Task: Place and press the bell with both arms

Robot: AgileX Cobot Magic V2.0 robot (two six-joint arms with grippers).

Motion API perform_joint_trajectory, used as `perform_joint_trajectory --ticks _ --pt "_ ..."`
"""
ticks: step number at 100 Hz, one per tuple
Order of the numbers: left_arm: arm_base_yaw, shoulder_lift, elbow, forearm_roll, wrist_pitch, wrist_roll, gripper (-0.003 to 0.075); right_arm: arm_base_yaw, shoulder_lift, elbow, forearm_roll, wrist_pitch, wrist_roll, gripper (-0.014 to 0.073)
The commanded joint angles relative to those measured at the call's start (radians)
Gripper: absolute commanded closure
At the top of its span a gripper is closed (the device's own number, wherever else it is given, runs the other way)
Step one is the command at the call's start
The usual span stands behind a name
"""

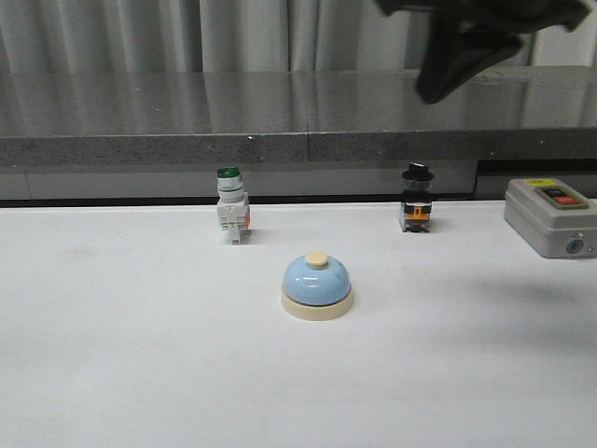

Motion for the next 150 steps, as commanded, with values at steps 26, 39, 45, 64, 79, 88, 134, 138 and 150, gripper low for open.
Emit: perform_joint_trajectory --ticks 26,39,45,64,79,88,134,138,150 --pt "0.003 -0.03 0.043 -0.007 -0.075 -0.01 0.0741 -0.225 -0.469 0.287 -0.023 -0.16 -0.007 0.0654" --pt "0.003 -0.03 0.043 -0.007 -0.075 -0.01 0.0741 -0.248 -0.637 0.398 -0.023 -0.197 -0.007 0.0654" --pt "0.003 -0.03 0.043 -0.007 -0.075 -0.01 0.0741 -0.248 -0.715 0.449 -0.023 -0.216 -0.007 0.0654" --pt "0.003 -0.03 0.043 -0.007 -0.075 -0.01 0.0741 -0.248 -0.934 0.571 -0.023 -0.236 -0.007 0.0654" --pt "0.003 -0.03 0.043 -0.007 -0.075 -0.01 0.0741 -0.248 -1.035 0.62 -0.023 -0.215 -0.007 0.0654" --pt "0.003 -0.03 0.043 -0.007 -0.075 -0.01 0.0741 -0.248 -1.055 0.622 -0.023 -0.195 -0.007 0.0654" --pt "0.003 -0.03 0.043 -0.007 -0.075 -0.01 0.0741 -0.248 -1.054 0.622 -0.023 -0.195 -0.007 0.0654" --pt "0.003 -0.03 0.043 -0.007 -0.075 -0.01 0.0741 -0.248 -1.054 0.622 -0.023 -0.195 -0.007 0.0654" --pt "0.003 -0.03 0.043 -0.007 -0.075 -0.01 0.0741 -0.248 -1.054 0.622 -0.023 -0.195 -0.007 0.0654"
